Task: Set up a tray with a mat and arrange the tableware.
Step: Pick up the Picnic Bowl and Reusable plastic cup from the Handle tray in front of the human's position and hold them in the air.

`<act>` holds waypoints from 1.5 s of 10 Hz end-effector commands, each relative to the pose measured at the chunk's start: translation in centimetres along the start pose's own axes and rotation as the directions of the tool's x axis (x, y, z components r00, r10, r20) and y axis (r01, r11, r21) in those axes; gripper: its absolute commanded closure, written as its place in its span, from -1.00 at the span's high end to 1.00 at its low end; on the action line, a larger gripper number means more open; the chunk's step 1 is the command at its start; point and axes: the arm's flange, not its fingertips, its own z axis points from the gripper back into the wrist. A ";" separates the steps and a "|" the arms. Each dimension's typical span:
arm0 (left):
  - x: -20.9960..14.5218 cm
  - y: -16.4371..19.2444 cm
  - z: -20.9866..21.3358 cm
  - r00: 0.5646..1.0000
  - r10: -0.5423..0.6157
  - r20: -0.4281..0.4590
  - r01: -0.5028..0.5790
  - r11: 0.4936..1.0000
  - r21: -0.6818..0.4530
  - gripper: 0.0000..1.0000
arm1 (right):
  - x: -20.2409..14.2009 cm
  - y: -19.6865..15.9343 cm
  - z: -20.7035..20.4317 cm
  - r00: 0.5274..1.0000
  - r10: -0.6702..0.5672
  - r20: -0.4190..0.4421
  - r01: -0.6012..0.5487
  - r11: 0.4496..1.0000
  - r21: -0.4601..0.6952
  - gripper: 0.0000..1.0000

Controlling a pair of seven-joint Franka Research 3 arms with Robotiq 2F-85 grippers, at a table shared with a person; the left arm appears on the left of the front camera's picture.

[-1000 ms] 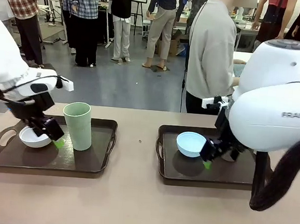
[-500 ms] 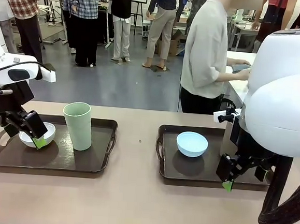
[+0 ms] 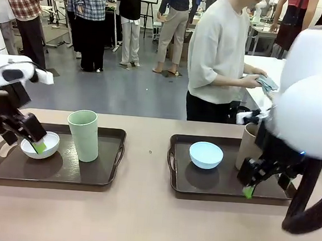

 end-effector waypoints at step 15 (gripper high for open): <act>-10.2 22.3 5.9 0.859 0.492 0.145 -0.257 0.658 -0.707 1.00 | -15.0 -27.6 2.1 0.859 -0.502 0.099 0.257 0.590 0.766 1.00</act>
